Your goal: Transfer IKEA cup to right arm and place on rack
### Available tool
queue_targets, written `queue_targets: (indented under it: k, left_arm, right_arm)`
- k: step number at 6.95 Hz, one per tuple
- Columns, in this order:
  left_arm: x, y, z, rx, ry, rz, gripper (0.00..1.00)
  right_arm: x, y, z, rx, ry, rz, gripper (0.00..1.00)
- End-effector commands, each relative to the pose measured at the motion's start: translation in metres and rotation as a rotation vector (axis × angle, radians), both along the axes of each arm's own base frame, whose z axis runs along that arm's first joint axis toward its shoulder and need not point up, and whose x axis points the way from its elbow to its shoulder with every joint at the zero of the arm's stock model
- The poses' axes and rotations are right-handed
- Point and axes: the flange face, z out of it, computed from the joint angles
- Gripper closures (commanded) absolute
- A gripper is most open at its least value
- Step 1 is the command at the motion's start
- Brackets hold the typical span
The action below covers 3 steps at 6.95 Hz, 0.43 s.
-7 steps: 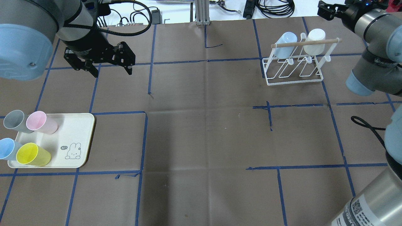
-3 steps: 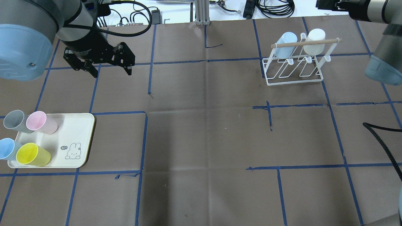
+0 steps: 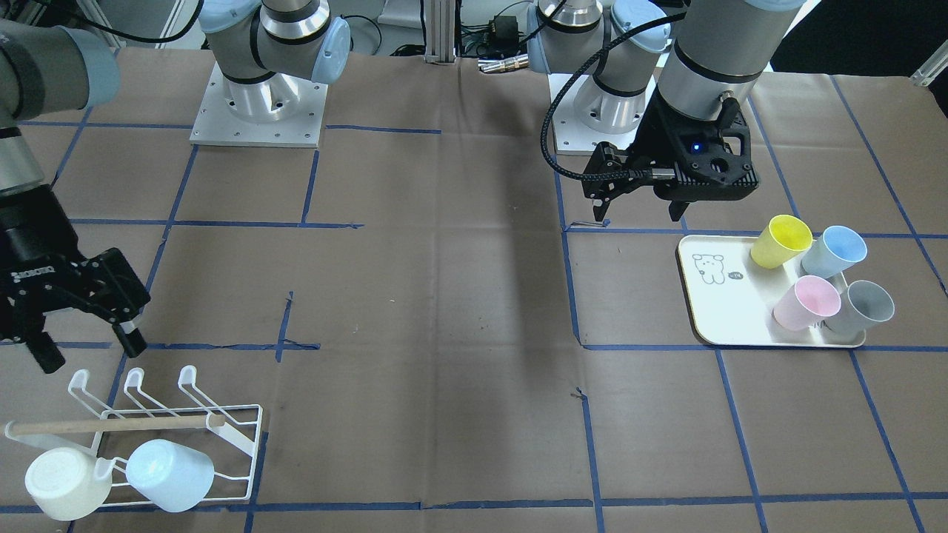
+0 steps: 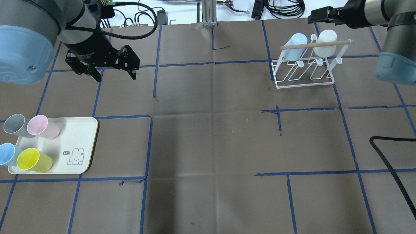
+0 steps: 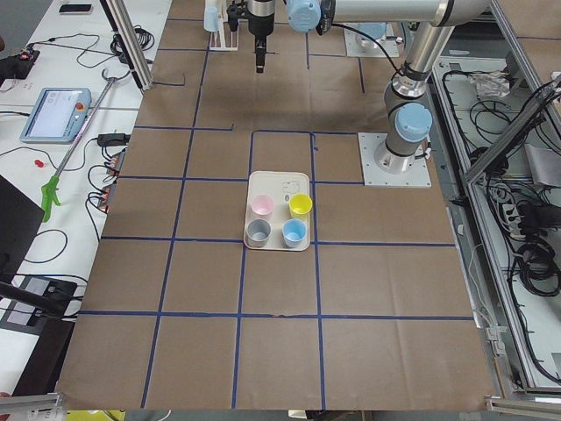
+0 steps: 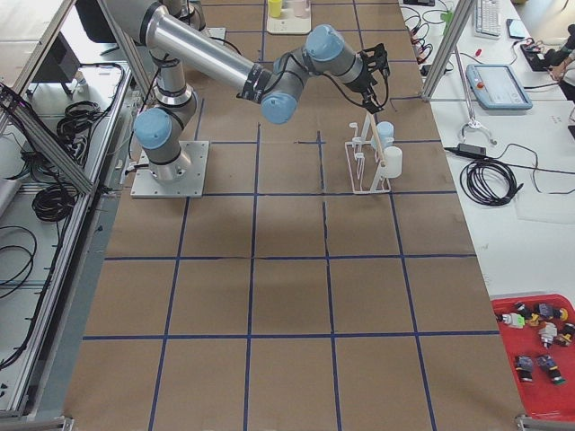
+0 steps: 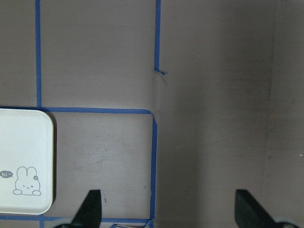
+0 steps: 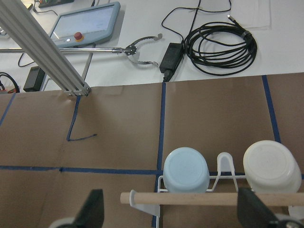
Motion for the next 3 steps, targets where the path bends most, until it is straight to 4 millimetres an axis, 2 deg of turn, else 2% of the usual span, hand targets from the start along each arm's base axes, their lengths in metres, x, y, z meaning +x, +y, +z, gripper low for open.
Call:
queue_targets:
  k: [1,3]
  left_arm:
    - [0.000,0.001,-0.002,0.008,0.000,0.000,0.00]
    - [0.000,0.003,-0.002,0.014,0.000,0.000,0.00]
  right_arm:
    - [0.044,0.022,0.015,0.167,0.063,0.032,0.00]
    - [0.061,0.055,0.030,0.461,0.026,0.065,0.00]
